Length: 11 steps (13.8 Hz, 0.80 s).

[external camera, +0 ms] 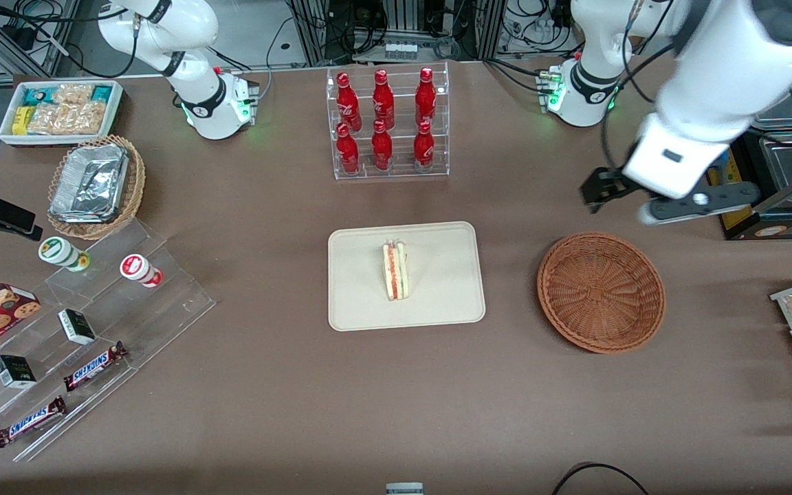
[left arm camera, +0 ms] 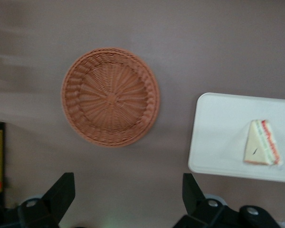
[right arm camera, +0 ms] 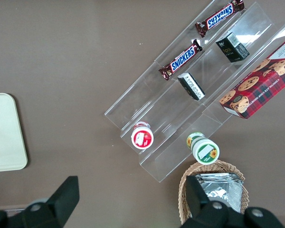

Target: Place sandwich from basket to tray

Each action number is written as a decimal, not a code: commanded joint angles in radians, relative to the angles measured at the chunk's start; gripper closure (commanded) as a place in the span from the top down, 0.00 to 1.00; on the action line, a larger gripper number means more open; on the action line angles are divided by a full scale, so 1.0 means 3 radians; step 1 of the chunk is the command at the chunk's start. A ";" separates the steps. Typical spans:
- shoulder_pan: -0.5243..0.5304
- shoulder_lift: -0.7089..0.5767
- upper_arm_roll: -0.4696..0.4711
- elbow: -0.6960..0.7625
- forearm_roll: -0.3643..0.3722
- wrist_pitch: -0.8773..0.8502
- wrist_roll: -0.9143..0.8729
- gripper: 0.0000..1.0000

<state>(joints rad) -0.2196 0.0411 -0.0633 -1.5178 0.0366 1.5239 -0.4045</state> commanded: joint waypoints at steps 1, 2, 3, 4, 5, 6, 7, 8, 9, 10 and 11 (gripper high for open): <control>0.0307 -0.0321 -0.0040 -0.0340 -0.0071 -0.0002 0.0528 1.00; 0.0379 -0.0321 -0.0040 -0.0335 -0.0071 -0.0002 0.0637 1.00; 0.0410 -0.0321 0.0006 -0.0330 -0.0071 -0.0012 0.0754 1.00; 0.0425 -0.0321 0.0072 -0.0330 -0.0071 -0.0012 0.0882 1.00; 0.0430 -0.0316 0.0108 -0.0310 -0.0066 -0.0022 0.0969 1.00; 0.0435 -0.0286 0.0149 -0.0274 -0.0061 -0.0007 0.1005 1.00; 0.0441 -0.0240 0.0170 -0.0208 -0.0066 -0.0012 0.1046 1.00; 0.0466 -0.0224 0.0211 -0.0157 -0.0066 -0.0022 0.1138 1.00; 0.0461 -0.0239 0.0272 -0.0156 -0.0066 -0.0028 0.1220 1.00; 0.0446 -0.0239 0.0338 -0.0156 -0.0061 -0.0033 0.1246 1.00; 0.0446 -0.0219 0.0354 -0.0141 -0.0061 -0.0018 0.1251 1.00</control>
<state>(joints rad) -0.0920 -0.0321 0.0298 -1.5824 0.0285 1.5233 -0.0601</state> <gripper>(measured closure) 0.000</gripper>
